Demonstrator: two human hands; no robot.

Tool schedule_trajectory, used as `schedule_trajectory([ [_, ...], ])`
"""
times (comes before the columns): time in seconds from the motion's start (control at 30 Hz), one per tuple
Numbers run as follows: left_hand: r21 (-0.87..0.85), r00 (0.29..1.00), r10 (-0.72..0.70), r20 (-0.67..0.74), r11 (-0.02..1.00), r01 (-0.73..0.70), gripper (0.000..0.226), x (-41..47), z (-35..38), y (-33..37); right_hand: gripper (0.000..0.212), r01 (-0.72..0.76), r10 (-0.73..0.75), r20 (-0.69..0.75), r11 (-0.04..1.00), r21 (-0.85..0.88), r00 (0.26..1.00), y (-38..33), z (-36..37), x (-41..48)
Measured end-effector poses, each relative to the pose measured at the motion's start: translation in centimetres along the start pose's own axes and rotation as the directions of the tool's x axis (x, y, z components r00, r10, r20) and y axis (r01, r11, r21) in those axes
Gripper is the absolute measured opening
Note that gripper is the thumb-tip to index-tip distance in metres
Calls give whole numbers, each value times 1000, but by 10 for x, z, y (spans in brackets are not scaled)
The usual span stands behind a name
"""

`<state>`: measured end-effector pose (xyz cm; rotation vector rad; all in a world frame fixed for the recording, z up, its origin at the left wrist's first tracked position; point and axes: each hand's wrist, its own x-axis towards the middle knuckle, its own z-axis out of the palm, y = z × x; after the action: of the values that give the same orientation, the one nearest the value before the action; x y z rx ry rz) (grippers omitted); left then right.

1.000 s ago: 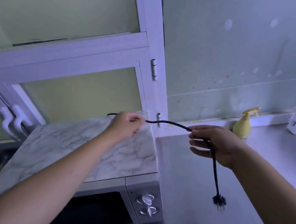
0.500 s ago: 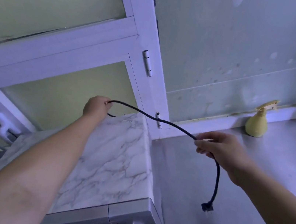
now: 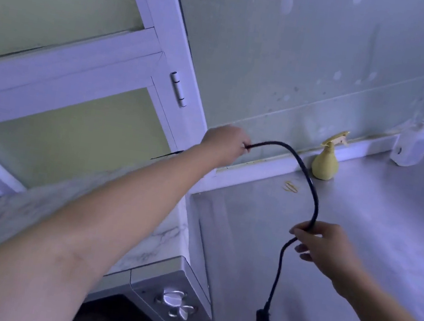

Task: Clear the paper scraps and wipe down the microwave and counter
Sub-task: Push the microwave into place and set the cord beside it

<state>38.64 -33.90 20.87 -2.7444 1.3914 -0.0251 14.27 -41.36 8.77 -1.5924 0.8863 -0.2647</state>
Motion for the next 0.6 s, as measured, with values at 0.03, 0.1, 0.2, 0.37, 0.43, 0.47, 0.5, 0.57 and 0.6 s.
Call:
schedule_trajectory([
  [0.03, 7, 995, 25, 96, 1000, -26, 25, -12, 16, 7, 13, -35, 35, -2, 998, 43, 999, 9, -3, -8],
  [0.1, -17, 947, 43, 317, 999, -40, 36, -43, 43, 20, 10, -92, 94, -11, 990, 103, 996, 27, -6, -24],
  [0.2, -42, 898, 86, 432, 996, -75, 60, -100, 63, 32, 14, -152, 156, -20, 979, 139, 988, 55, -3, -48],
  [0.37, -531, 969, 245, -35, 817, -226, 41, -231, 58, 29, 53, -124, 129, -24, 982, 142, 991, 74, 26, -94],
  [0.43, -620, 977, 115, -179, 758, -203, 32, -288, 65, 11, 41, -104, 102, 19, 991, 81, 995, 71, 40, -109],
  [0.47, -665, 975, 2, -221, 731, -152, 30, -315, 70, -2, 34, -104, 103, 38, 994, 44, 994, 68, 47, -116],
  [0.5, -710, 959, -127, -252, 698, -94, 29, -339, 75, -17, 30, -108, 106, 51, 993, 38, 993, 63, 53, -122],
  [0.57, -767, 875, -369, -313, 642, -4, 28, -384, 86, -53, 20, -113, 109, 56, 991, 73, 992, 50, 69, -134],
  [0.6, -775, 806, -479, -348, 630, 40, 28, -405, 91, -72, 12, -107, 100, 70, 989, 101, 993, 41, 78, -139],
])
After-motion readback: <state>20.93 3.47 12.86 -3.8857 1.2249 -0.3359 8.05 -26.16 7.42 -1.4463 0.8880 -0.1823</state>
